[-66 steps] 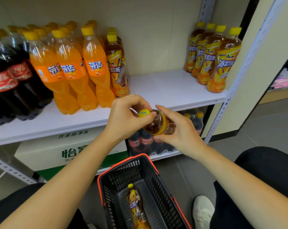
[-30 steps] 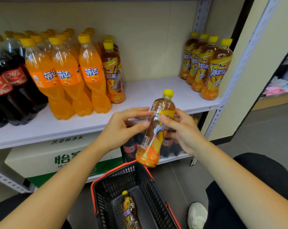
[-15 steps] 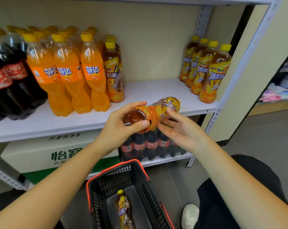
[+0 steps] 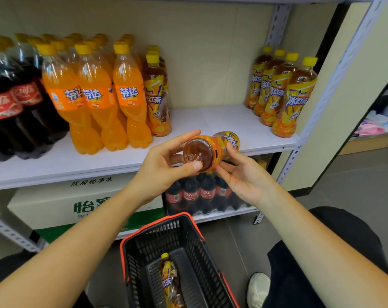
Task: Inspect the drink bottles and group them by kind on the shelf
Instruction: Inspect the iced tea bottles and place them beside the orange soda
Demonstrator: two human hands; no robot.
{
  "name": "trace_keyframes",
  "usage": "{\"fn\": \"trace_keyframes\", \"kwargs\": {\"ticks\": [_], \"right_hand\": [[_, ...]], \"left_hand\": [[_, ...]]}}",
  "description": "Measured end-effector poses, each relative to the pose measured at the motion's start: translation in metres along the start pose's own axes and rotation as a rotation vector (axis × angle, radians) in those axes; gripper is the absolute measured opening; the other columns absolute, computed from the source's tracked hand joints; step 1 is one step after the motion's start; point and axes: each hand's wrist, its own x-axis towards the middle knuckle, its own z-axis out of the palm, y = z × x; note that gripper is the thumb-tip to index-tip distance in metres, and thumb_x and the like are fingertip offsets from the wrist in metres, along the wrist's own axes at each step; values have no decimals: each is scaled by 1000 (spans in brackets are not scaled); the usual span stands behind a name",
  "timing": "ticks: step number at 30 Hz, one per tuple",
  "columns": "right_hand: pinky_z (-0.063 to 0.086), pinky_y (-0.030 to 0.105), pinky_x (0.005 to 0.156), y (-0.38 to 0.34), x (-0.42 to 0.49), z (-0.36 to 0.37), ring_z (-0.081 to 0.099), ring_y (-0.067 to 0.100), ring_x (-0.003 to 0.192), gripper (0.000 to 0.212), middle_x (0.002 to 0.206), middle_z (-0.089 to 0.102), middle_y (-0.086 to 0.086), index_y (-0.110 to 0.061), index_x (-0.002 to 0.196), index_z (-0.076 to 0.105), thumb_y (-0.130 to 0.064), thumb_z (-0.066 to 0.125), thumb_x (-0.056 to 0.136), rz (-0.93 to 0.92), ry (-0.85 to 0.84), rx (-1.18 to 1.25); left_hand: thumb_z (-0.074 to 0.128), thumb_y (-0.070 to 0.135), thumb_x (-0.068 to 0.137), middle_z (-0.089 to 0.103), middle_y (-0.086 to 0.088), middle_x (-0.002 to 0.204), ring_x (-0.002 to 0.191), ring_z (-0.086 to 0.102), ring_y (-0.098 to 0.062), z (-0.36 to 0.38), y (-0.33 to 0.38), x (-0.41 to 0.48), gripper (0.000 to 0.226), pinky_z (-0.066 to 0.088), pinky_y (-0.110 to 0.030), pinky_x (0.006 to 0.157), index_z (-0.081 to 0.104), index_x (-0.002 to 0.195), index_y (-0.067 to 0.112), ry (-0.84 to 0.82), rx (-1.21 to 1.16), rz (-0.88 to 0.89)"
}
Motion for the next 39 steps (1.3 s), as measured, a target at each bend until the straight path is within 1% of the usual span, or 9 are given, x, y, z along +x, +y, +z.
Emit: {"fn": "trace_keyframes", "kwargs": {"ticks": [2,5,12,19,24,29,32,35,39], "right_hand": [[62,39,88,0,0,0,69,34,116,67,126,68,27,-3,140,55,-23,79,80,11,-13,-15],[59,41,95,1,-2,0,68,34,118,68,128,67,26,-6,141,54,-28,77,82,26,-41,-46],[62,39,84,1,1,2,69,31,117,69,132,67,21,-13,144,53,-33,77,83,29,-72,-123],[61,42,75,1,12,11,75,27,103,61,122,73,10,-20,141,50,-26,76,86,-207,-17,-377],[62,46,71,-11,25,34,75,24,93,65,113,74,9,-25,141,46,-13,80,87,-427,-31,-580],[63,41,66,-17,48,75,74,24,94,78,116,70,12,-24,144,44,-8,86,79,-616,-47,-848],[62,41,77,-9,71,92,69,23,101,70,117,69,7,-15,133,54,-3,88,74,-710,-42,-1008],[54,29,83,0,95,100,63,7,95,65,112,69,-3,-17,127,59,-7,91,71,-744,-28,-1171],[57,34,88,13,120,110,63,9,96,68,113,68,-3,-16,133,58,-13,91,73,-751,-20,-1186]], "left_hand": [[82,12,77,70,6,127,116,68,-21,-3,1,1,70,58,-38,94,56,140,29,-17,45,7],[80,11,82,71,2,127,115,69,-19,-8,1,0,63,59,-33,87,58,140,22,-53,20,-5],[64,27,96,74,2,118,105,73,-19,-13,-6,0,31,61,-28,74,71,125,31,-21,-5,-40],[63,22,96,76,7,109,101,72,-13,-28,-8,1,22,62,-31,77,75,113,28,33,101,-72],[74,12,92,77,8,103,96,70,-3,-53,-19,5,17,54,-22,78,77,107,19,322,484,2],[76,29,88,65,1,126,114,60,-22,-89,-39,7,42,52,-45,94,66,129,22,597,889,-87],[82,30,82,50,-4,131,120,53,-25,-95,-50,4,61,51,-46,92,57,138,23,589,945,-28],[86,31,80,41,-9,148,136,43,-29,-95,-57,3,76,47,-43,102,51,147,23,549,979,0],[84,34,82,35,-9,158,141,38,-30,-94,-62,3,79,46,-45,100,46,151,29,534,1036,0]]}}
